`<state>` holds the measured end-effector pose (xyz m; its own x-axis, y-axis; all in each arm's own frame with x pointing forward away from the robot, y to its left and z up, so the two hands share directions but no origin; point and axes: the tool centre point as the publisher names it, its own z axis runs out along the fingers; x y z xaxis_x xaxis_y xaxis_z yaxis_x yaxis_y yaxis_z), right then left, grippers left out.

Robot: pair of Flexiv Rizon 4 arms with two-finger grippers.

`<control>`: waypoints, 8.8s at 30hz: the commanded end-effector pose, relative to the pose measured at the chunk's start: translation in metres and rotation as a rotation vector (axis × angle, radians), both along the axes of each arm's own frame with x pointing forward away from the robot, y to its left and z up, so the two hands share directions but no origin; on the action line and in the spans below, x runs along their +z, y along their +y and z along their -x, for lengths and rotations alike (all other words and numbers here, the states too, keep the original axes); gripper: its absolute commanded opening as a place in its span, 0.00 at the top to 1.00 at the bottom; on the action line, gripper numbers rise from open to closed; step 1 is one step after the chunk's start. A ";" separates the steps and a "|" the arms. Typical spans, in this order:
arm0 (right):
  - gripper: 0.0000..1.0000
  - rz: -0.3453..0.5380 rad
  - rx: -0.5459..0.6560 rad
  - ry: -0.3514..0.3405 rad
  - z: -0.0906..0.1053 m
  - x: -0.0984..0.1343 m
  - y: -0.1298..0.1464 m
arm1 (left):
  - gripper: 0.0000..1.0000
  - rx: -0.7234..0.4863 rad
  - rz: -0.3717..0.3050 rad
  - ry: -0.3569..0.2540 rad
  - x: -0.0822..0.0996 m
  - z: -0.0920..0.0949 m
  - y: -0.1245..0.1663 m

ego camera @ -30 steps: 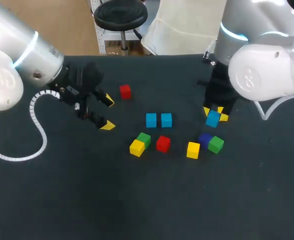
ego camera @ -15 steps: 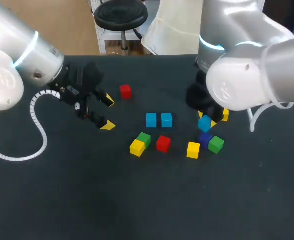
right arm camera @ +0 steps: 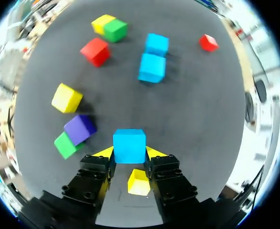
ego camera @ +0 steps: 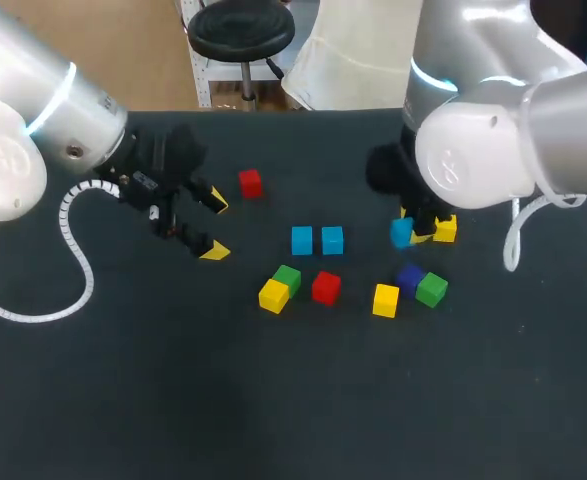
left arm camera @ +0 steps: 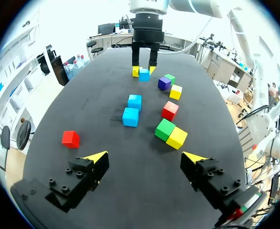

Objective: Place the blue cubes, place green cubes on the blue cubes, place the yellow cubes on the green cubes, then place the red cubes on the yellow cubes, and place purple cube on the red cubes.

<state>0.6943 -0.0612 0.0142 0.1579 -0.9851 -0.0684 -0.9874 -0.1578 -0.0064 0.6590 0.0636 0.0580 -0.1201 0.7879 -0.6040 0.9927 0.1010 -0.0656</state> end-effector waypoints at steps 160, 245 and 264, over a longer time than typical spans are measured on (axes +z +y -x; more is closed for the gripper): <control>0.00 -0.324 -0.147 0.018 -0.004 0.006 -0.017 | 0.00 -0.002 0.003 -0.003 -0.001 0.000 0.001; 0.00 -0.068 -0.729 0.063 0.080 0.032 -0.054 | 0.00 -0.002 0.003 -0.003 -0.001 0.000 0.001; 0.00 -0.241 -0.864 -0.025 0.106 0.014 -0.043 | 0.00 -0.002 0.003 -0.003 -0.001 0.000 0.001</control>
<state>0.5924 -0.1021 0.0310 -0.6341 -0.7282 -0.2601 -0.7618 0.6460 0.0489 0.6590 0.0636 0.0580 -0.1202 0.7879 -0.6040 0.9927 0.1011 -0.0656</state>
